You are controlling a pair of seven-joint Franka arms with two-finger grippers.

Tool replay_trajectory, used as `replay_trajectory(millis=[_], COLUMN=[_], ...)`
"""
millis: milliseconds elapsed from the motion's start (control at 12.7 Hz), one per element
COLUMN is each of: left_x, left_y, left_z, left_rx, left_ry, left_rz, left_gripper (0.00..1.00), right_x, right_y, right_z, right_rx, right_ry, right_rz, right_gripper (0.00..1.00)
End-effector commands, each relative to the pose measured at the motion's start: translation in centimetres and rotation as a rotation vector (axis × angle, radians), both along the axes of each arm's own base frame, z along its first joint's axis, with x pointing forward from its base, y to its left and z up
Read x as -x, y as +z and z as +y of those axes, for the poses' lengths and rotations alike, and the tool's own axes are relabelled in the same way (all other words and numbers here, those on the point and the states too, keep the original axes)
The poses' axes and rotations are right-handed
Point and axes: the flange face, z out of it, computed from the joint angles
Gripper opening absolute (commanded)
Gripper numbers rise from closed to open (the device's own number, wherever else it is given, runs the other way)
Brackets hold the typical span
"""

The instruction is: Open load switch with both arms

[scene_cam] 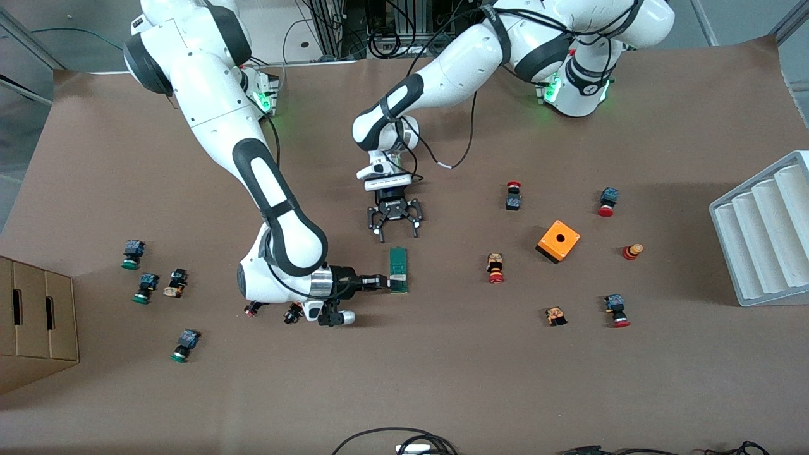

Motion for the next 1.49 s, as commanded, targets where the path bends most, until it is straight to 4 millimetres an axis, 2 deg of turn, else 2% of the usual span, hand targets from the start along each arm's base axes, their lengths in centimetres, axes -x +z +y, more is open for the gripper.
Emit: replay_trajectory(millis=[0, 787, 1416], left_x=[0.6, 0.6, 0.6], left_y=[-2.3, -2.2, -2.3], left_z=[-0.3, -0.3, -0.3], left_rx=[-0.005, -0.006, -0.005], left_ry=[-0.012, -0.011, -0.012], left_rz=[0.023, 0.022, 0.023], left_gripper=[1.0, 1.0, 1.0], right_x=[0.3, 0.9, 0.8], right_y=[-0.8, -1.8, -1.5], right_z=[0.5, 1.2, 1.2], right_rx=[-0.014, 0.006, 0.005], right_ry=[0.002, 0.006, 0.008], right_rz=[-0.001, -0.003, -0.008], right_gripper=[0.0, 0.0, 0.0])
